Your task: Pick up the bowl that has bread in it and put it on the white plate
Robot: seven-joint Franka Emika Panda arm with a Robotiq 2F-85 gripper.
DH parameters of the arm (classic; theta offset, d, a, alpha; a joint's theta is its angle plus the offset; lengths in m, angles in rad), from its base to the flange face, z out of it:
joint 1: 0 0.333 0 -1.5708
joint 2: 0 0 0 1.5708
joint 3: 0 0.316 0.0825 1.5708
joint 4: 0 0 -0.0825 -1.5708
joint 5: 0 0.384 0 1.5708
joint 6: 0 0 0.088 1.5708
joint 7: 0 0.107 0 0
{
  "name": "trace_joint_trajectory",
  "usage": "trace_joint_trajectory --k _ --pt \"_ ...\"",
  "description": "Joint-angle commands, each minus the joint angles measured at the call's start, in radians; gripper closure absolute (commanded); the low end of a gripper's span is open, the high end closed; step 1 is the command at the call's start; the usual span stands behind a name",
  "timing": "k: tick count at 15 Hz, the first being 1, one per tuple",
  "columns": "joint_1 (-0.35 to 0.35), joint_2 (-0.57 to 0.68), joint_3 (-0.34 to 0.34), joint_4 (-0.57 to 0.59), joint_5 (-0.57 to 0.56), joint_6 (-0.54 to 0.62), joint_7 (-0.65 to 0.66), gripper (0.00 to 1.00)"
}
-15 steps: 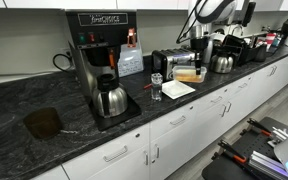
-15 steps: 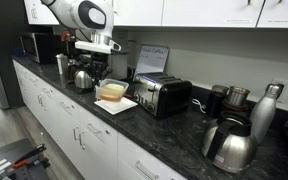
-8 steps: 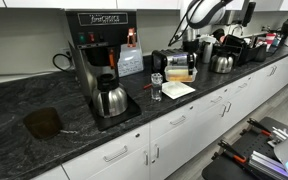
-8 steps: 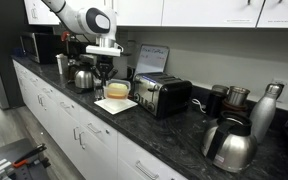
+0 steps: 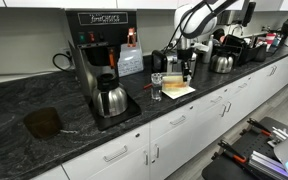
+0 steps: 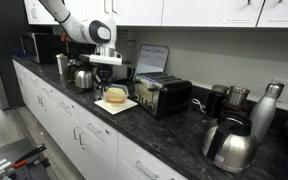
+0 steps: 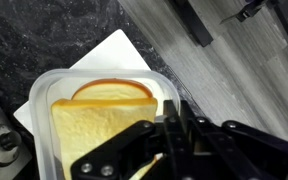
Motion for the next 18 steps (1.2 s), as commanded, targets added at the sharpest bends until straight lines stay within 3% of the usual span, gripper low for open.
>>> trace_joint_trajectory --k 1,5,6,8,16,17,18 --pt "-0.023 0.015 0.015 0.002 -0.001 0.015 -0.019 0.98" --pt "-0.041 0.031 0.011 -0.005 0.012 0.027 -0.013 0.98" --pt "-0.046 0.037 0.011 -0.004 0.023 0.029 -0.013 0.67" --pt "-0.055 0.041 0.013 -0.003 0.045 0.037 -0.018 0.6" --pt "-0.04 -0.103 0.022 -0.013 0.07 0.029 -0.002 0.05" --pt "-0.033 -0.132 0.025 -0.014 0.077 0.009 -0.003 0.01" --pt "-0.032 -0.089 0.019 0.007 0.06 0.024 0.003 0.15"
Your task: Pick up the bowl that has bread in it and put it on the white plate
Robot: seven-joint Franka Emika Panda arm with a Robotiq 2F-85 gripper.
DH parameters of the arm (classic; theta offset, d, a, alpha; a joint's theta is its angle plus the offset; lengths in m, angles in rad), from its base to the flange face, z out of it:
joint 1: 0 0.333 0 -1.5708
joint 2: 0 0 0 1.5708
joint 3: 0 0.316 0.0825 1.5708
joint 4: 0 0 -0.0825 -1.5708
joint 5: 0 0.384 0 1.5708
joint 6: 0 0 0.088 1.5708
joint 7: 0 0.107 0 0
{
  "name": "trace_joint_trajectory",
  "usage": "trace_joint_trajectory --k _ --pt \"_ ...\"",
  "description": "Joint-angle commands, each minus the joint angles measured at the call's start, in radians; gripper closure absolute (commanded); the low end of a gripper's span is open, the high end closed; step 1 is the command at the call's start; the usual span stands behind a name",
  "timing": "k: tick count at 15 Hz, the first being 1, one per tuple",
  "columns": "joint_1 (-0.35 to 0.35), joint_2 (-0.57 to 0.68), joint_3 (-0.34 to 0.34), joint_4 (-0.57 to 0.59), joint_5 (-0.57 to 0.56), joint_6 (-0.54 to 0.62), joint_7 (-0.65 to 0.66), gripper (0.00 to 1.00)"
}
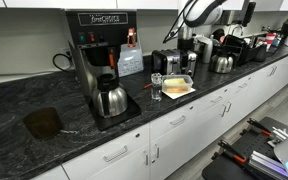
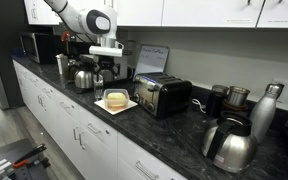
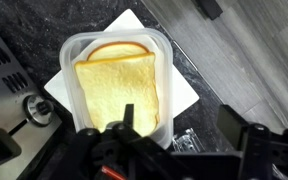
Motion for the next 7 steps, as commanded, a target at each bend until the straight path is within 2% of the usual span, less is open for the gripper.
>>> trace_joint_trajectory --k 1,2,7 --pt "0.004 -0.025 0.003 0.0 0.002 -0.014 0.001 0.07" --pt "0.007 -0.041 0.003 -0.007 0.003 -0.019 0.002 0.01" --pt "0.006 -0.037 0.003 -0.017 0.003 -0.018 0.002 0.0"
